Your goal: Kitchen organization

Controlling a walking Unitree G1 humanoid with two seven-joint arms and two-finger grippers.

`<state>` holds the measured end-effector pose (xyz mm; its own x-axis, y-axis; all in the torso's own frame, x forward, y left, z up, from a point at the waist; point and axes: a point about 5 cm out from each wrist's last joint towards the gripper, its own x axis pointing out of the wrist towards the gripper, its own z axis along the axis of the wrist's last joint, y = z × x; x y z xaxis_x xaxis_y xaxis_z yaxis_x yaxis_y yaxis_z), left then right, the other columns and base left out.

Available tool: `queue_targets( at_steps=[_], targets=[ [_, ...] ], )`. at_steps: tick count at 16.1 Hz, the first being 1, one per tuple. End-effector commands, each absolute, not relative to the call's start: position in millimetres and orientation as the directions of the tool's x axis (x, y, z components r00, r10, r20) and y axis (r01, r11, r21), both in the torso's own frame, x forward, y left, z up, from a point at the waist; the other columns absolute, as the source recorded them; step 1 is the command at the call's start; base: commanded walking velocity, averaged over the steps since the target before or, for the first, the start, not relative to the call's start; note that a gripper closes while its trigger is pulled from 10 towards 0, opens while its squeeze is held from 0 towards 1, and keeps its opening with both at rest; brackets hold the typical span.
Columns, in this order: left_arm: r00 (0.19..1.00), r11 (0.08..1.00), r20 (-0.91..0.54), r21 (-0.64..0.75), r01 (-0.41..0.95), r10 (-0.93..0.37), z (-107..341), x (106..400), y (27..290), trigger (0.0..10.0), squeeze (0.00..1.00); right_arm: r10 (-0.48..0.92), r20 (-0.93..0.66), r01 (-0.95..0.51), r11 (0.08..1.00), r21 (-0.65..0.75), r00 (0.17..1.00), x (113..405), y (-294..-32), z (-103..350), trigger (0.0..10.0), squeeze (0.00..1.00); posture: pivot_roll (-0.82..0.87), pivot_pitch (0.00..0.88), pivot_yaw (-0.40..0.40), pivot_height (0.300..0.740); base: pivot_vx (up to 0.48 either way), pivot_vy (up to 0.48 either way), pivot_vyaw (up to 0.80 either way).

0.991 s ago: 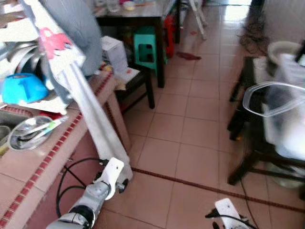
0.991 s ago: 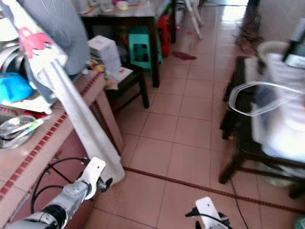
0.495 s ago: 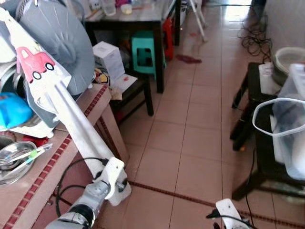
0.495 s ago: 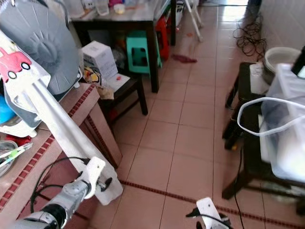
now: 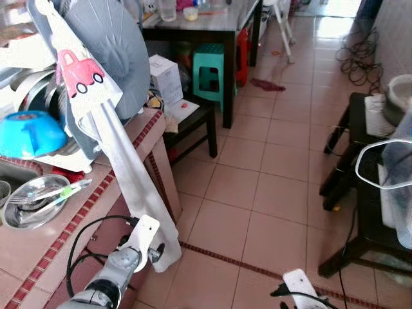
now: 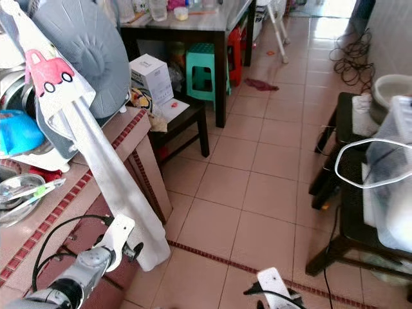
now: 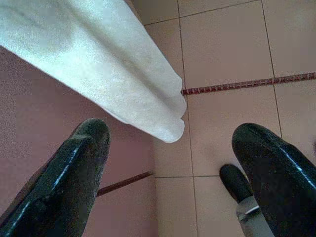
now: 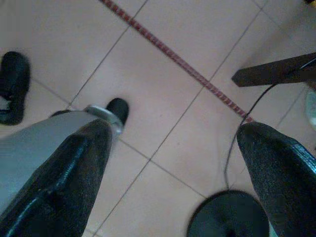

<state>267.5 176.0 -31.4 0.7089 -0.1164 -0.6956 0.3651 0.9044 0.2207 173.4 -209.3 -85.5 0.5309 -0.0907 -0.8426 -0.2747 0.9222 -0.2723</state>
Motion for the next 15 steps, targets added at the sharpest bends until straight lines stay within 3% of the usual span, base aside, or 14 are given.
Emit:
queue_targets(
  at_steps=[1, 15],
  targets=[
    [0.704, 0.899, -0.702, 0.233, 0.37, -0.108, -31.5, 267.1, 179.3, 10.0, 0.0, -0.092, -0.847, -0.274, 0.923, -0.269, 0.524, 172.0, -208.4, -86.4, 10.0, 0.0, -0.05, 0.082, 0.096, 0.74, 0.0, 0.0, 0.0],
    [0.716, 0.885, -0.687, 0.249, 0.393, -0.124, -25.1, 274.8, 177.5, 10.0, 0.0, -0.097, -0.851, -0.267, 0.926, -0.268, 0.516, 167.7, -209.4, -88.1, 10.0, 0.0, -0.04, 0.066, 0.113, 0.74, 0.0, 0.0, 0.0]
  ],
)
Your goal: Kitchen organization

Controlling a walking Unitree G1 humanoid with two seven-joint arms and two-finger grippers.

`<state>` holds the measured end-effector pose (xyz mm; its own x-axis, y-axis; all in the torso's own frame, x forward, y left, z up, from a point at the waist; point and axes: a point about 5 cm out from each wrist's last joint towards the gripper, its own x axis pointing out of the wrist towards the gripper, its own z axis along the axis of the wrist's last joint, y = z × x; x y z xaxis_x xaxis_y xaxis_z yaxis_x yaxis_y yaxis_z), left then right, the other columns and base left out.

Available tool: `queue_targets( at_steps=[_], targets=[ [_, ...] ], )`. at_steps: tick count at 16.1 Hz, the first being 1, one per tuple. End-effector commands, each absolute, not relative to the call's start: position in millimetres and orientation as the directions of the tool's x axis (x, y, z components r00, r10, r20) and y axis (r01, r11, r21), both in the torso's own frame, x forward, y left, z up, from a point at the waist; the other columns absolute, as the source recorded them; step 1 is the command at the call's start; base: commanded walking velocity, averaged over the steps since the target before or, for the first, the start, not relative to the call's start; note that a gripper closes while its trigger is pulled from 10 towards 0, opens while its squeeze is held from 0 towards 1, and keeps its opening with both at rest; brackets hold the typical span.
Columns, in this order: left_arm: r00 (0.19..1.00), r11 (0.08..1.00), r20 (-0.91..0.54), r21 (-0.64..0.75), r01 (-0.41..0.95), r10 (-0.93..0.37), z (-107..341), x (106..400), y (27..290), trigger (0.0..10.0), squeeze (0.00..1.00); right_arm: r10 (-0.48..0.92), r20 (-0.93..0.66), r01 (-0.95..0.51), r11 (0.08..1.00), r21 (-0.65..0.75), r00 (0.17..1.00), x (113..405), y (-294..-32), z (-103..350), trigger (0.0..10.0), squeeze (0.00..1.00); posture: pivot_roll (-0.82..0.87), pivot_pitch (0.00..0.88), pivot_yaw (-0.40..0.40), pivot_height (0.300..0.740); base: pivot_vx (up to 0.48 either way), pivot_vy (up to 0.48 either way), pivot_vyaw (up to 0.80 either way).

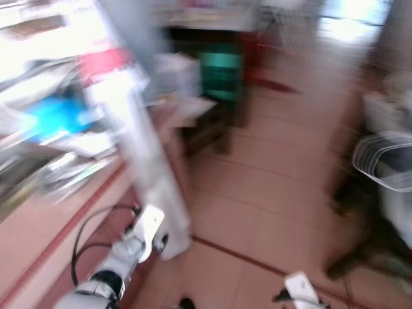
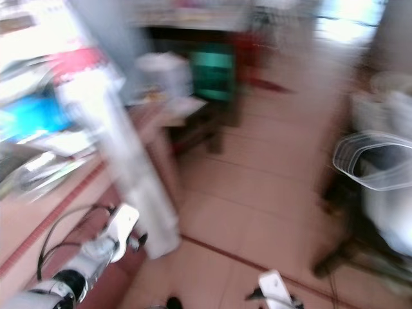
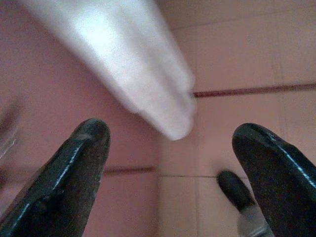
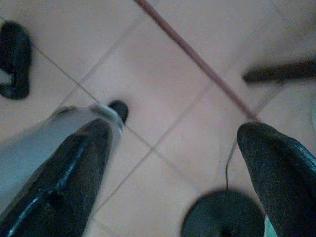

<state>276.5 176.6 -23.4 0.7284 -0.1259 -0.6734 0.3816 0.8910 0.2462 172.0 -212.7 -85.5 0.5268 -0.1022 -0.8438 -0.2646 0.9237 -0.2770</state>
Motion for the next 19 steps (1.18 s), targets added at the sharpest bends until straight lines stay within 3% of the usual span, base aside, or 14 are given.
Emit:
queue_targets(
  at_steps=[1, 19],
  targets=[
    [0.716, 0.885, -0.687, 0.25, 0.394, -0.124, -25.1, 274.9, 177.6, 10.0, 0.0, -0.097, -0.851, -0.267, 0.926, -0.268, 0.516, 167.9, -209.3, -88.0, 10.0, 0.0, -0.04, 0.066, 0.113, 0.74, 0.0, 0.0, 0.0],
    [0.693, 0.877, -0.719, 0.299, 0.376, -0.052, -37.2, 259.5, 186.4, 10.0, 0.0, -0.096, -0.859, -0.28, 0.922, -0.267, 0.502, 166.6, -207.3, -89.2, 10.0, 0.0, -0.04, 0.079, 0.101, 0.74, 0.014, 0.0, 0.0]
  ],
)
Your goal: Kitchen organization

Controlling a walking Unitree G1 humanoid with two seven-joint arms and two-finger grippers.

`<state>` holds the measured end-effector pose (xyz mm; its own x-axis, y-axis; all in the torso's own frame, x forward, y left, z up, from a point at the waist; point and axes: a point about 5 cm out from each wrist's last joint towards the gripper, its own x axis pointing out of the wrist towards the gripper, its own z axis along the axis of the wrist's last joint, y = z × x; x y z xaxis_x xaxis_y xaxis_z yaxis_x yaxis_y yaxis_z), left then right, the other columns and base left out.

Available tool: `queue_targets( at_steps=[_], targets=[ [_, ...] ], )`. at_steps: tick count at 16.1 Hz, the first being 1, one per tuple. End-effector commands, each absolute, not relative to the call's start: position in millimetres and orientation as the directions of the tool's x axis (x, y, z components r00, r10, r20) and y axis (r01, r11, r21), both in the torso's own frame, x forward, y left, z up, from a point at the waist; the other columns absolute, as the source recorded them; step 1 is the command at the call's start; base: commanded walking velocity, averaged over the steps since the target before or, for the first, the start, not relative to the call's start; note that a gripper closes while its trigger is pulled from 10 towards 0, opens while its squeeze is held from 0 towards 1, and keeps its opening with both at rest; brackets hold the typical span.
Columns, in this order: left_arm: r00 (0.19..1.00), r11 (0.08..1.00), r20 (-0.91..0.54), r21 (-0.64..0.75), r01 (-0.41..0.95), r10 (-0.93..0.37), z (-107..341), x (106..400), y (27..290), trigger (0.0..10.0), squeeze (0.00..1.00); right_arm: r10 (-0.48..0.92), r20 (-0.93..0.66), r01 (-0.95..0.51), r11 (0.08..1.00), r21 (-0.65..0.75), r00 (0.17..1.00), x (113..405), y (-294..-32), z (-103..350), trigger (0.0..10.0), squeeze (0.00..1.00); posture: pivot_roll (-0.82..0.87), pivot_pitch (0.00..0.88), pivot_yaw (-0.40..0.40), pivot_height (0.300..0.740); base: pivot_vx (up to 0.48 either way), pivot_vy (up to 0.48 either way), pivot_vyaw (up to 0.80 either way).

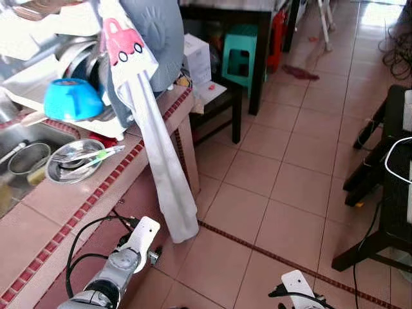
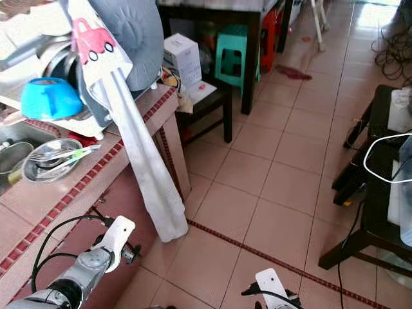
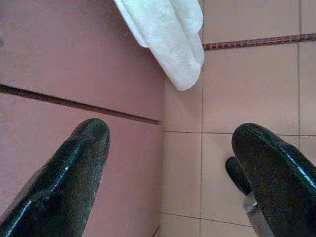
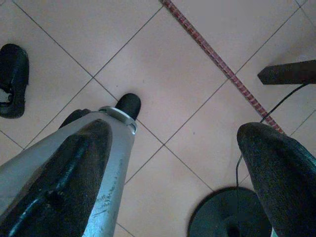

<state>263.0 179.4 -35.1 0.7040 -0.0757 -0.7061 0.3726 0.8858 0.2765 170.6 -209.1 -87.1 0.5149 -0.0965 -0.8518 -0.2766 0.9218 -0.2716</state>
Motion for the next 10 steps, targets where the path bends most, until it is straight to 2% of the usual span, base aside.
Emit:
queue_targets(
  at_steps=[1, 10],
  targets=[
    [0.693, 0.881, -0.719, 0.298, 0.368, -0.047, -37.3, 259.2, 187.2, 10.0, 0.0, -0.096, -0.86, -0.282, 0.921, -0.267, 0.502, 166.5, -207.6, -89.2, 10.0, 0.0, -0.04, 0.079, 0.097, 0.74, 0.0, 0.0, 0.0],
    [0.706, 0.896, -0.708, 0.303, 0.324, -0.016, -37.5, 259.6, 185.0, 10.0, 0.0, -0.101, -0.851, -0.295, 0.911, -0.287, 0.515, 174.5, -213.1, -84.7, 10.0, 0.0, -0.04, 0.08, 0.051, 0.74, 0.0, 0.0, 0.0]
  ],
)
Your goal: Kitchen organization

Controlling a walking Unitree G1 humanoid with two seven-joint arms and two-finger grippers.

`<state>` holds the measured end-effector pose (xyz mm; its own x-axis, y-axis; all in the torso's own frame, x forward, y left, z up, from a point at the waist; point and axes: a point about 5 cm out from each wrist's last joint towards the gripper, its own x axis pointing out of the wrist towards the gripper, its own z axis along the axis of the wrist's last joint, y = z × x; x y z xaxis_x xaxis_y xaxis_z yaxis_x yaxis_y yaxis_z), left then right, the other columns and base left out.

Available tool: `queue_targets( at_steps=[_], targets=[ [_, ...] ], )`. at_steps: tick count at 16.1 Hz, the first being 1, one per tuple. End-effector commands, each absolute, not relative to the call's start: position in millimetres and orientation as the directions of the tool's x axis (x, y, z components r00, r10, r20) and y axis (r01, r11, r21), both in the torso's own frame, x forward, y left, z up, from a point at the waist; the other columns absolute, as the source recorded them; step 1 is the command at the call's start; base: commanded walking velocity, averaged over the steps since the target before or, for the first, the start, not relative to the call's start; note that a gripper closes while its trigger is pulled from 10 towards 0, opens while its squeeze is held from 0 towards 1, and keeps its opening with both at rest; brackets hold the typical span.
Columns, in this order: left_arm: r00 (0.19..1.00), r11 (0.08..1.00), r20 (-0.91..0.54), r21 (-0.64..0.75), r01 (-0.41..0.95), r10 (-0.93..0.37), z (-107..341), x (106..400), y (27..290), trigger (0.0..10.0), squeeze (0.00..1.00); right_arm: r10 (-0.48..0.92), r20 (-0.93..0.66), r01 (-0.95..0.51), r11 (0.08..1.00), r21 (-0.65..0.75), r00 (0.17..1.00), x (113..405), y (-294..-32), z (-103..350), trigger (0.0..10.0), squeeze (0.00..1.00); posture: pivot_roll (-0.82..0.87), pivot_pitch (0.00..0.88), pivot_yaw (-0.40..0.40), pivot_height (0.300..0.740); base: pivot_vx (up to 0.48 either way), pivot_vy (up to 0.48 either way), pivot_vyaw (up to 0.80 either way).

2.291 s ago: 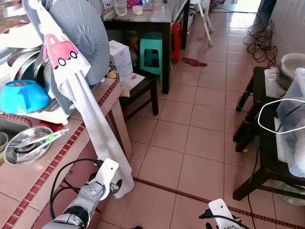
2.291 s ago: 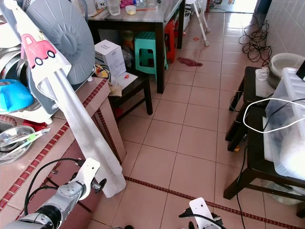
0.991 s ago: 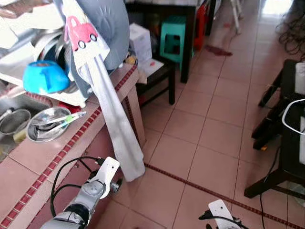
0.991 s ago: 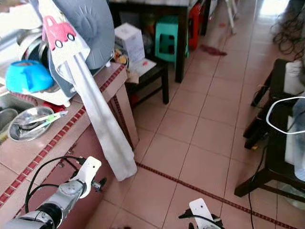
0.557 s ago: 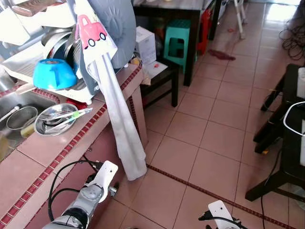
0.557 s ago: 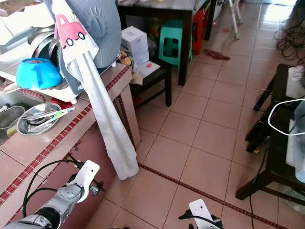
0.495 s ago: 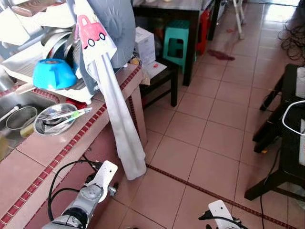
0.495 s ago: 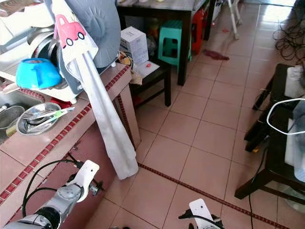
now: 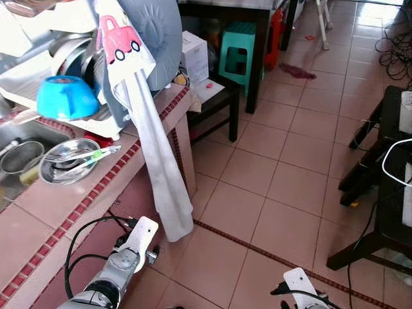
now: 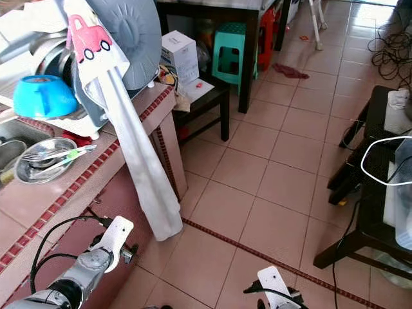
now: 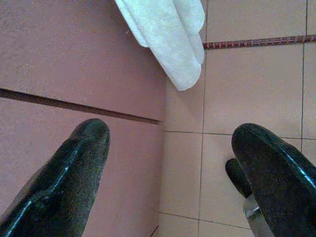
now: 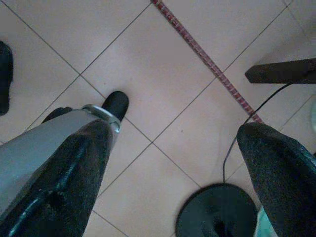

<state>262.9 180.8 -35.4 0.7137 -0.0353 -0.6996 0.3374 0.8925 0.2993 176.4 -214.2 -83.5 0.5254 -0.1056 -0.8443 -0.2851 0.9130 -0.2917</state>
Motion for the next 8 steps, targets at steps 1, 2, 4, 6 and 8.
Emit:
queue_targets(
  at_steps=[1, 2, 4, 6, 8],
  targets=[
    [0.707, 0.898, -0.707, 0.307, 0.315, -0.007, -37.9, 259.1, 186.0, 10.0, 0.0, -0.097, -0.851, -0.306, 0.907, -0.289, 0.516, 175.7, -213.4, -84.0, 10.0, 0.0, -0.04, 0.079, 0.037, 0.74, 0.0, 0.0, 0.0],
    [0.709, 0.9, -0.705, 0.314, 0.302, 0.007, -38.5, 258.0, 187.7, 10.0, 0.0, -0.092, -0.851, -0.32, 0.901, -0.292, 0.518, 177.7, -214.1, -83.0, 10.0, 0.0, -0.03, 0.078, 0.024, 0.74, 0.0, 0.0, 0.0],
    [0.709, 0.903, -0.704, 0.335, 0.267, 0.051, -41.5, 253.2, 192.1, 10.0, 0.0, -0.085, -0.847, -0.343, 0.89, -0.302, 0.524, 183.6, -217.8, -79.4, 10.0, 0.0, -0.03, 0.076, -0.018, 0.74, 0.0, 0.0, 0.0],
    [0.704, 0.905, -0.705, 0.35, 0.242, 0.084, -44.2, 248.9, 195.8, 10.0, 0.0, -0.083, -0.844, -0.351, 0.884, -0.308, 0.53, 188.0, -220.3, -76.7, 10.0, 0.0, -0.02, 0.073, -0.042, 0.74, 0.0, 0.0, 0.0],
    [0.675, 0.913, -0.73, 0.343, 0.222, 0.111, -53.3, 234.2, 201.7, 10.0, 0.0, -0.079, -0.833, -0.36, 0.876, -0.32, 0.548, 200.6, -221.6, -70.0, 10.0, 0.0, -0.02, 0.068, -0.052, 0.74, 0.0, 0.0, 0.0]
  ],
)
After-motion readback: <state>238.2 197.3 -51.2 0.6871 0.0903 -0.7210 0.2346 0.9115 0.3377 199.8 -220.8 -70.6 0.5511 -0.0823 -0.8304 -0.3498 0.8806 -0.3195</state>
